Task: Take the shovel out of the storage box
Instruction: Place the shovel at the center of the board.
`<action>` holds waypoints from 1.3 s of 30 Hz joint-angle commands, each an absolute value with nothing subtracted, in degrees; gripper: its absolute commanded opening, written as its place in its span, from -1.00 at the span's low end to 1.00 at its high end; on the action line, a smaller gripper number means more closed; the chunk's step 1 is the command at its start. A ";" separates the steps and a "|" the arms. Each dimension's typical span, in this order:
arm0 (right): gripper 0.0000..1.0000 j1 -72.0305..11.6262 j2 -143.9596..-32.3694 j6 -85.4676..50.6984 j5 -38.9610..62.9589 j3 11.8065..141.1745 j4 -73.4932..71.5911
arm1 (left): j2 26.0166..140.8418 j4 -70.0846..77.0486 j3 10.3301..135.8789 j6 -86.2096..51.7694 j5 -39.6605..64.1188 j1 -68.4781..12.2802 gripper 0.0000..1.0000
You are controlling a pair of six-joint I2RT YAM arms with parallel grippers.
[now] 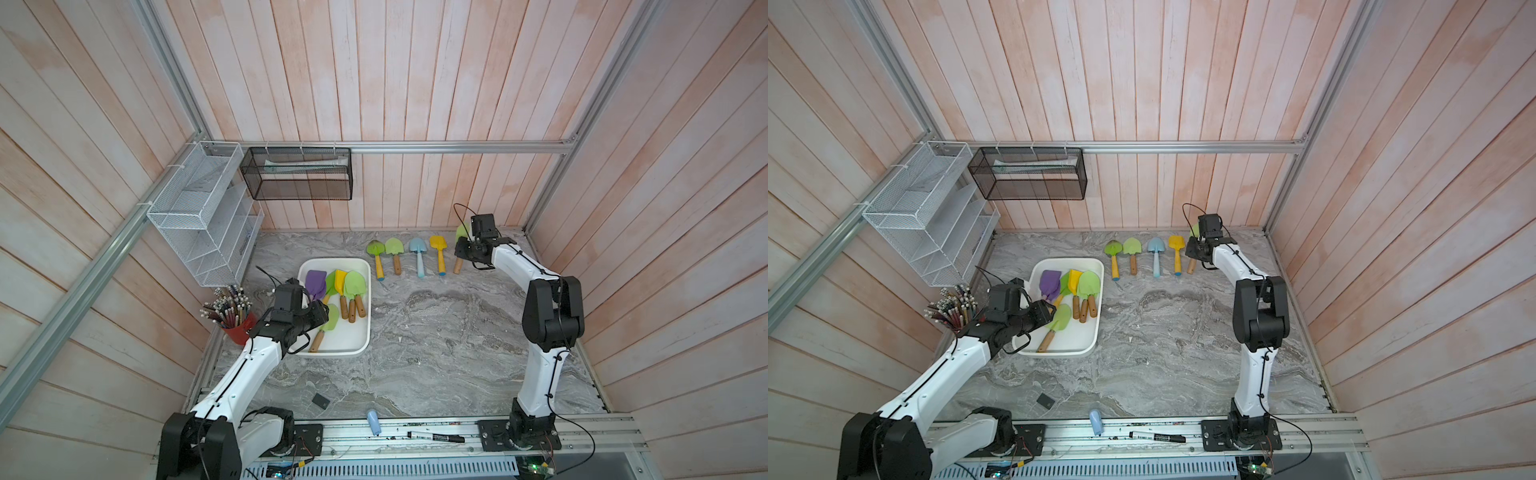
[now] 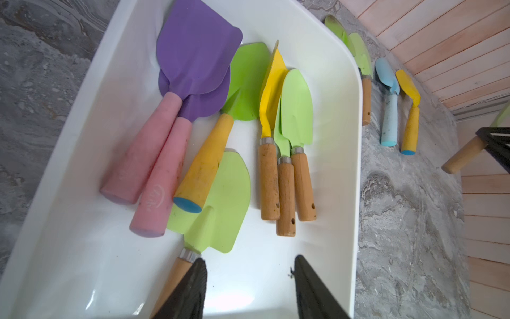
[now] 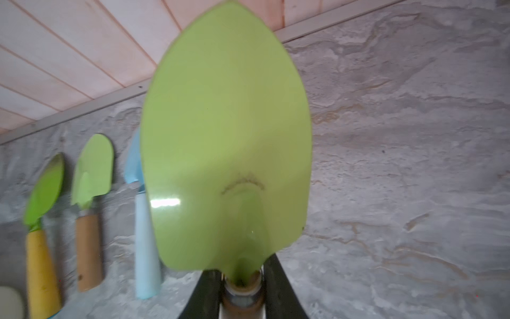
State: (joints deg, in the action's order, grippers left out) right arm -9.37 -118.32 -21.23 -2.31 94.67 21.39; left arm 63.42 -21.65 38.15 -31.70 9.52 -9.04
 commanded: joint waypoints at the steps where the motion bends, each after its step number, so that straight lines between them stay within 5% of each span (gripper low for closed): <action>1: -0.70 -9.24 -121.90 -17.42 -8.70 99.28 24.97 | 62.51 -21.73 36.43 -32.51 8.35 -9.23 0.06; 28: -0.66 -9.01 -148.51 -13.62 -11.26 131.31 37.05 | 57.40 -23.20 32.61 -33.50 8.44 -9.20 0.07; 39: -0.15 -9.04 -145.57 -13.36 -10.49 131.00 37.87 | 57.95 -25.03 32.96 -32.77 4.92 -9.23 0.09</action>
State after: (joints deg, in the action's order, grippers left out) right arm -9.02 -147.06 -13.39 -10.68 129.84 35.44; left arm 57.95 -24.21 33.32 -33.21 6.52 -9.04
